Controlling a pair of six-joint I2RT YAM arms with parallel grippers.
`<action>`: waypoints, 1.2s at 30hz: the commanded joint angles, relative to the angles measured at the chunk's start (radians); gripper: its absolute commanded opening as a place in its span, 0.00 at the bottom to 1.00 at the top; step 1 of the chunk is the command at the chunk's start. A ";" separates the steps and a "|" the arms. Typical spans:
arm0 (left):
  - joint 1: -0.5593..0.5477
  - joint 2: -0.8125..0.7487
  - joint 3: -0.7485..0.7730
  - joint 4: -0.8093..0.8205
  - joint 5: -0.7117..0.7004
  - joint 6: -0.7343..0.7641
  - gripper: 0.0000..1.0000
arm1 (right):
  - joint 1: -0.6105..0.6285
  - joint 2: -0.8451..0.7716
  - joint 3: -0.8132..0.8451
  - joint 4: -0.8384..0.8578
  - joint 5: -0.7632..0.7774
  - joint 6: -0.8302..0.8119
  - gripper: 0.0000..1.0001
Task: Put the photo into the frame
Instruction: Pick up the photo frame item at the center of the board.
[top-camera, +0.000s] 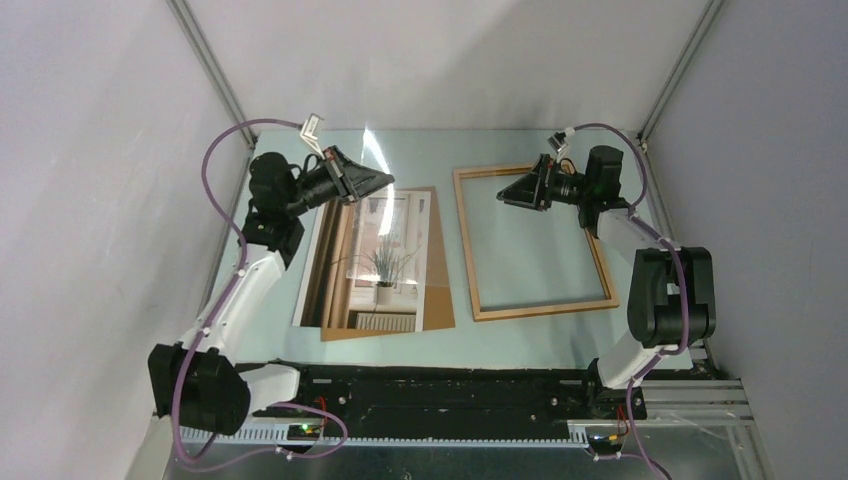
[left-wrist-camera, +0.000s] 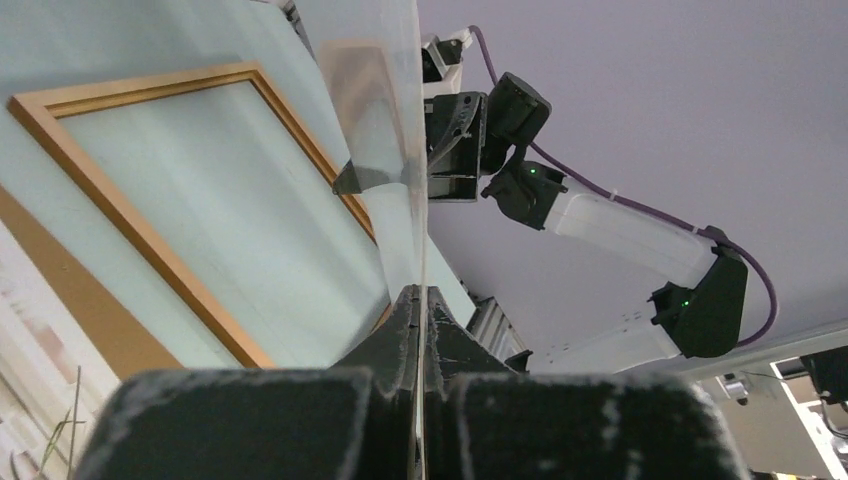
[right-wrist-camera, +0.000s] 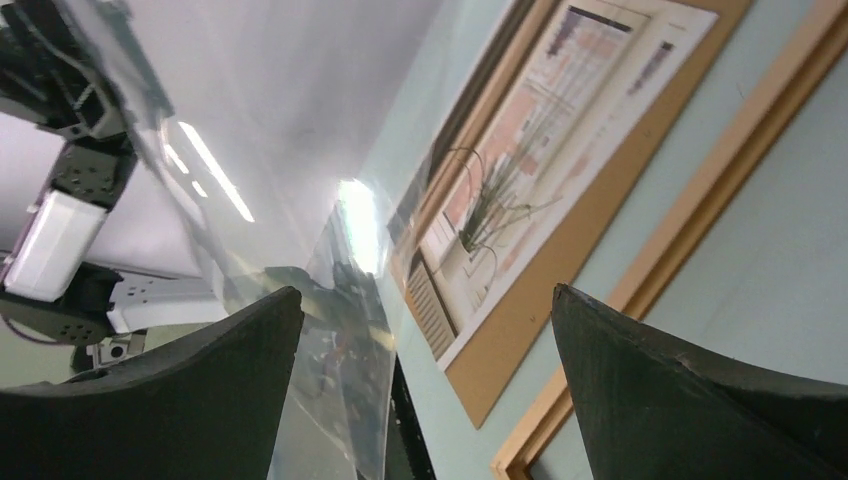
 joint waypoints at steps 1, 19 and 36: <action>-0.020 0.028 0.010 0.149 0.006 -0.101 0.00 | 0.026 -0.030 -0.009 0.283 -0.060 0.165 0.99; -0.022 0.079 -0.049 0.335 0.024 -0.220 0.00 | 0.083 0.039 -0.034 0.794 -0.100 0.584 0.73; -0.025 0.101 -0.077 0.260 -0.058 -0.091 0.00 | 0.050 0.011 -0.070 0.970 -0.121 0.758 0.31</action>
